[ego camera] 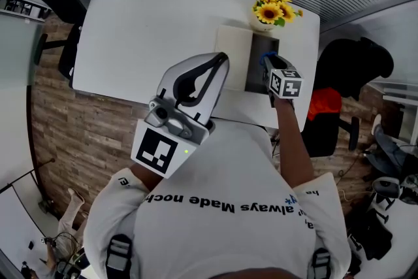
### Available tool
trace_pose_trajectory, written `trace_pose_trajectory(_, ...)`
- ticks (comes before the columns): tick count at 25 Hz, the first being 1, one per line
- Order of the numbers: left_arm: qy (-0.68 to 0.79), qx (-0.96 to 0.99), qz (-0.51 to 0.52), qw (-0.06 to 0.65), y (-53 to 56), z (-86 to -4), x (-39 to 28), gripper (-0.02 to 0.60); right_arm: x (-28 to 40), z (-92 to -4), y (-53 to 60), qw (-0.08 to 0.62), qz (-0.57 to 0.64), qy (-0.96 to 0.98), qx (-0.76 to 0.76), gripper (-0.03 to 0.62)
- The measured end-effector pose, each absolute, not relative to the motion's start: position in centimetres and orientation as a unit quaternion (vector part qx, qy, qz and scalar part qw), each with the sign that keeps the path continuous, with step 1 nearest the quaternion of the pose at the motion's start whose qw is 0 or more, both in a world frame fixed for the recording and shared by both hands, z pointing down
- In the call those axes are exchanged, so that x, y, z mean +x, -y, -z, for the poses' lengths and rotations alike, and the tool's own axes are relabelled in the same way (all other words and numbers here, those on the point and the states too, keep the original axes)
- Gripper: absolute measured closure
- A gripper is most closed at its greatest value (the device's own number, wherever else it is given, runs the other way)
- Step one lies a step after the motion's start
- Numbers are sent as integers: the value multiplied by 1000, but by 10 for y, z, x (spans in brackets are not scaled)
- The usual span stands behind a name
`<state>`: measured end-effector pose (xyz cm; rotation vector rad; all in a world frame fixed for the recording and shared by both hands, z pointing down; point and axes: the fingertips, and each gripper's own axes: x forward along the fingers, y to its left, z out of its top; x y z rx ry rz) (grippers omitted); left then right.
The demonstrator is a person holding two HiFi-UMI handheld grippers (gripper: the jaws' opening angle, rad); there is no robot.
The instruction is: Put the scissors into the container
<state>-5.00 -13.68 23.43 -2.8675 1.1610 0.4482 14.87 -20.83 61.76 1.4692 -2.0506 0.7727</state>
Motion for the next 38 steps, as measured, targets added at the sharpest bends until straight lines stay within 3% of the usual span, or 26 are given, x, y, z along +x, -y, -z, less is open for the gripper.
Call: trace_pose_trajectory(38, -374, -917, -139, 9, 137, -233, -57, 560, 152, -668, 220, 286, -328, 716, 545, 514)
